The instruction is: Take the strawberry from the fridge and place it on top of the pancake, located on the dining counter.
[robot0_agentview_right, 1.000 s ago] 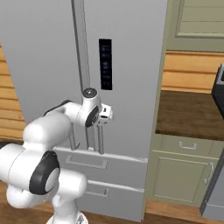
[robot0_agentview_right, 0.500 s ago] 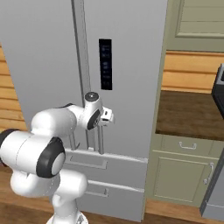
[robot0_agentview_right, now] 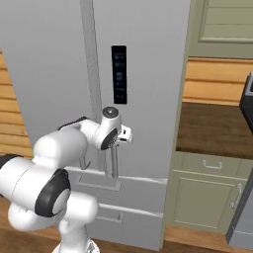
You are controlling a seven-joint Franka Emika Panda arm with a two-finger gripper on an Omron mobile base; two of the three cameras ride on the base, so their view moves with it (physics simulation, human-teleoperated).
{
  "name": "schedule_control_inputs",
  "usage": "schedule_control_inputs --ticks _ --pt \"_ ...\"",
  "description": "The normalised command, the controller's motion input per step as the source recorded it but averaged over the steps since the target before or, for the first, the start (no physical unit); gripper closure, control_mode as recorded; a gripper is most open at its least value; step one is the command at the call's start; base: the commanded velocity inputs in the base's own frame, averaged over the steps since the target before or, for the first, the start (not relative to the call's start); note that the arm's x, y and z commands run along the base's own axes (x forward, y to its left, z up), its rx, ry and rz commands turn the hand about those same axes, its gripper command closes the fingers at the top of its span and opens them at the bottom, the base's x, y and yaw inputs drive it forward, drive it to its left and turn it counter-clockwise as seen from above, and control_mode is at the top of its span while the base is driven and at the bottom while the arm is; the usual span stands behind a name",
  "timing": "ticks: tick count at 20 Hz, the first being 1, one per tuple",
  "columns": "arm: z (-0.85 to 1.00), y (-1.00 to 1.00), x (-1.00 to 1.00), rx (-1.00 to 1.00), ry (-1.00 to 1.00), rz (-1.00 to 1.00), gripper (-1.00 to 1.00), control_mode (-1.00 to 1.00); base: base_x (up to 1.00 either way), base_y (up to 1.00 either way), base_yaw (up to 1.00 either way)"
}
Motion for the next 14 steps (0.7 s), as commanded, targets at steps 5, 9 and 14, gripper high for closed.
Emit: schedule_control_inputs --ticks 5,9,14 --pt "-0.12 -0.65 -0.74 0.10 0.00 0.00 1.00 -1.00 0.00 0.00 0.00" --pt "0.00 -0.56 -0.51 0.07 -0.02 0.00 1.00 -1.00 0.00 0.00 0.00" --pt "0.33 -0.20 -0.30 0.00 -0.16 0.10 -1.00 -1.00 0.00 0.00 0.00"
